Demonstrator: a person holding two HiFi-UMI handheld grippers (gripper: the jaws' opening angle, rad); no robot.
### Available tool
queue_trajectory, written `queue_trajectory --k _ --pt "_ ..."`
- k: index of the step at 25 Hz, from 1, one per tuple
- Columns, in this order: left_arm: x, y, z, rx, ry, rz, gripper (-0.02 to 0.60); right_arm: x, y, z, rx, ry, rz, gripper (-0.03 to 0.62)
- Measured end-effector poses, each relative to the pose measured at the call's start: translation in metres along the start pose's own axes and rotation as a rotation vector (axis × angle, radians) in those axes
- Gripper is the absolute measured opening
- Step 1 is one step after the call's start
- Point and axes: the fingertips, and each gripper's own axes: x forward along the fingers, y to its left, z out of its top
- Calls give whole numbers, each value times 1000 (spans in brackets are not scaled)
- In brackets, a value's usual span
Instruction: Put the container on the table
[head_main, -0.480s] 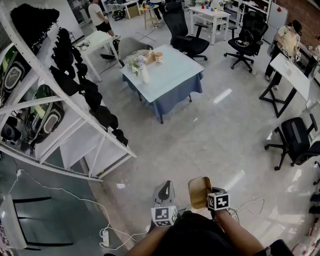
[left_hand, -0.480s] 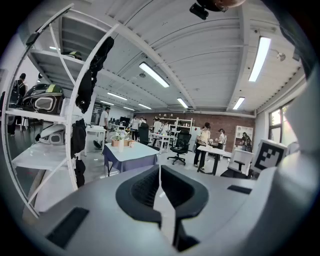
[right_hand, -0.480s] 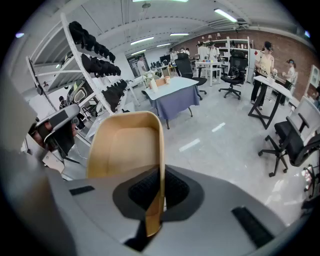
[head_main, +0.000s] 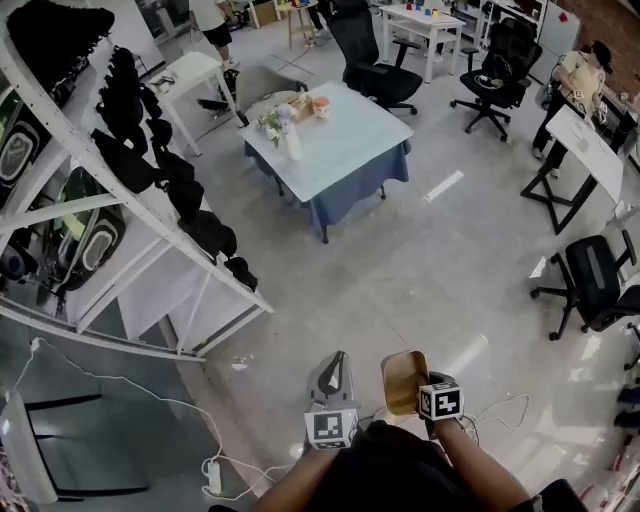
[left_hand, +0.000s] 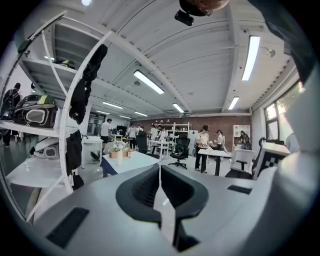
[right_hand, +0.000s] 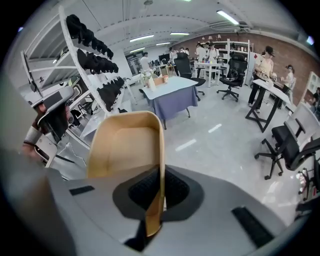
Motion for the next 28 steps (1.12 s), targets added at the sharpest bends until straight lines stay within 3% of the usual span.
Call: queue_trajectory --k 14,20,28 --pt "48 76 6 -38 26 -72 14 41 30 58 34 16 -87 2" --pt "72 109 18 -42 27 -123 14 53 49 89 121 8 -94 2" --pt "102 143 10 -42 52 -208 14 66 71 132 74 -31 -154 2"
